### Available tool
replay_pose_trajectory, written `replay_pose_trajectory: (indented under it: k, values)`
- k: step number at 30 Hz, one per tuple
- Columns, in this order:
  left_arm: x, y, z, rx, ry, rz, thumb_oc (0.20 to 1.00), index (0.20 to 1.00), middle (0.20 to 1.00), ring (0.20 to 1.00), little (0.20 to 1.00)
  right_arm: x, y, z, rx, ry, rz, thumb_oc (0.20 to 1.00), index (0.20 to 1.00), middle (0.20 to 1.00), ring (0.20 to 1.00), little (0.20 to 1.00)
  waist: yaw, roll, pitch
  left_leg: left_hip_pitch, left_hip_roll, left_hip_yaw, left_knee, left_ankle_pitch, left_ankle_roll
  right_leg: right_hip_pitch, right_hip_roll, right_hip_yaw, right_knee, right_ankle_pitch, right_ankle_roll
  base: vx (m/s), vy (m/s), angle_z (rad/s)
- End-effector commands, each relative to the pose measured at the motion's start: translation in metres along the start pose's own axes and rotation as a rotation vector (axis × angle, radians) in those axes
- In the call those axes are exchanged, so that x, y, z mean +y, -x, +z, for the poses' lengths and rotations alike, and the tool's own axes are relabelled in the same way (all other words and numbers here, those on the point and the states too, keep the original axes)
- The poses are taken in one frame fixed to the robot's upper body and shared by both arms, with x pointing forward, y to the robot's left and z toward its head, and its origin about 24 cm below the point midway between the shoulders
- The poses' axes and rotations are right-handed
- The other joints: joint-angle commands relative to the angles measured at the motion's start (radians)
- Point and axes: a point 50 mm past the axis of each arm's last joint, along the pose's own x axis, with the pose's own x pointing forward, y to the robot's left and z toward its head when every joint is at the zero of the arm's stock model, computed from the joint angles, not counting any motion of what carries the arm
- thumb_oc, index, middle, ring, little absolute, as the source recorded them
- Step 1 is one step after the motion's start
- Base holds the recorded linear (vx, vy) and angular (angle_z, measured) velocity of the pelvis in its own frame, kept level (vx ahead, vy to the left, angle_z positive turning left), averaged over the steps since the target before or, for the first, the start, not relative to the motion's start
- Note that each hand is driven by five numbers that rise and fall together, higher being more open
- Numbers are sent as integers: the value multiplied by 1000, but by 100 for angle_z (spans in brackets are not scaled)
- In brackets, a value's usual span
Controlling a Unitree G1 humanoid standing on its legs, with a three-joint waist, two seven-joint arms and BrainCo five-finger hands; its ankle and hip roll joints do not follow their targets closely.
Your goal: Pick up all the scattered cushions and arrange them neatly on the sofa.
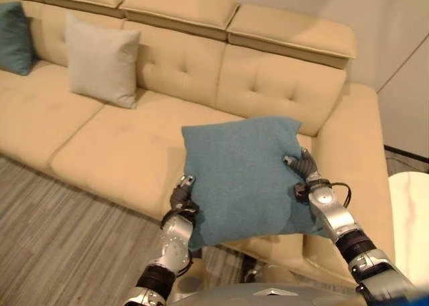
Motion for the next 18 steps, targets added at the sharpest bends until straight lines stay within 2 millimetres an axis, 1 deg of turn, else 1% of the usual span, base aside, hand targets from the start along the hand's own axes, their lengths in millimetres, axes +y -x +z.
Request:
replay_pose_trajectory:
  k: [1, 2, 4, 5, 6, 7, 8, 9, 11, 13, 14, 15, 16, 17, 18]
  values:
    - [-71, 1, 10, -79, -1, -293, 200, 200, 200, 200, 200, 19, -3, 44, -211, -80, 67, 200, 200, 200, 200, 200, 25, -5, -24, -16, -18, -57, -71, 87, -10, 82, -17, 69, -64, -1, 137, 173, 142, -62]
    - [-71, 1, 10, -78, 0, -290, 200, 200, 200, 200, 200, 17, -3, 43, -206, -79, 62, 200, 200, 200, 200, 200, 27, 1, -25, -21, -17, -66, -90, 99, -18, 89, -15, 78, -62, -8, 138, 159, 165, -59]
    - [-70, 1, 10, -78, -4, -289, 200, 200, 200, 200, 200, 14, -3, 41, -201, -74, 54, 200, 200, 200, 200, 200, 29, 10, -27, -19, -18, -64, -97, 115, -22, 105, -18, 97, -52, -25, 142, 164, 207, -72]
    - [-69, 1, 10, -77, 2, -283, 200, 200, 200, 200, 200, 15, -3, 41, -201, -67, 59, 200, 200, 200, 200, 200, 29, 15, -35, -6, -14, -62, -103, 103, -16, 111, -23, 108, -42, -35, 145, 112, 156, -85]
    - [-69, 1, 10, -77, 2, -283, 200, 200, 200, 200, 200, 15, -3, 41, -201, -67, 59, 200, 200, 200, 200, 200, 31, 15, -34, -3, -14, -60, -104, 102, -16, 112, -23, 111, -41, -36, 145, 205, 271, -99]
    - [-67, 1, 12, -84, -10, -287, 200, 200, 200, 200, 200, 15, -3, 40, -194, -65, 56, 200, 200, 200, 200, 200, 37, 12, -50, 8, -23, -59, -71, 85, -5, 126, -48, 127, -37, -37, 158, 151, 190, -91]
    - [-67, 1, 12, -84, -10, -287, 200, 200, 200, 200, 200, 15, -3, 40, -194, -65, 56, 200, 200, 200, 200, 200, 38, 11, -49, 8, -23, -57, -70, 84, -4, 127, -48, 129, -37, -37, 158, 297, 354, -78]
    - [-67, 1, 16, -95, -23, -292, 200, 200, 200, 200, 200, 17, -3, 42, -196, -68, 64, 200, 200, 200, 200, 200, 47, 2, -63, 20, -36, -43, -49, 58, 12, 134, -70, 150, -24, -43, 170, 194, 271, -36]
    - [-68, 1, 24, -124, -45, -295, 200, 200, 200, 200, 200, 21, -3, 44, -202, -67, 75, 200, 200, 200, 200, 200, 62, -5, -64, 35, -52, 2, -17, 21, 46, 110, -106, 161, 44, -40, 204, 146, 330, -59]
    - [-66, -1, 29, -146, -77, -290, 200, 200, 200, 200, 200, 25, -4, 47, -213, -69, 82, 200, 200, 200, 200, 200, 72, -4, -56, 50, -61, 40, -5, 2, 62, 71, -119, 170, 112, -17, 231, 34, 239, -96]
    - [-66, -1, 34, -166, -94, -294, 200, 200, 200, 200, 200, 26, -5, 50, -220, -73, 84, 200, 200, 200, 200, 200, 73, -4, -49, 59, -64, 48, -5, -1, 69, 46, -120, 173, 154, -4, 240, 15, 137, -83]
    - [-66, -1, 34, -166, -95, -295, 200, 200, 200, 200, 200, 26, -5, 50, -221, -73, 84, 200, 200, 200, 200, 200, 74, -4, -49, 59, -64, 49, -5, -1, 69, 45, -120, 174, 156, -5, 240, -2, 174, -60]
    - [-68, -2, 45, -211, -122, -297, 200, 200, 200, 200, 200, 30, -5, 57, -245, -85, 88, 200, 200, 200, 200, 200, 83, -3, -42, 76, -67, 68, -15, -12, 78, 2, -152, 121, 179, 36, 247, 15, 133, -36]
    - [-68, -3, 47, -219, -129, -297, 200, 200, 200, 200, 200, 31, -5, 57, -247, -90, 89, 200, 200, 200, 200, 200, 85, -1, -44, 86, -68, 75, -24, -13, 77, -6, -157, 100, 157, 44, 245, 37, 160, -24]
    - [-66, -3, 50, -233, -134, -292, 200, 200, 200, 200, 200, 30, -6, 60, -254, -92, 87, 200, 200, 200, 200, 200, 86, -1, -46, 101, -70, 87, -42, -16, 75, -20, -160, 68, 105, 55, 240, 61, 68, -33]
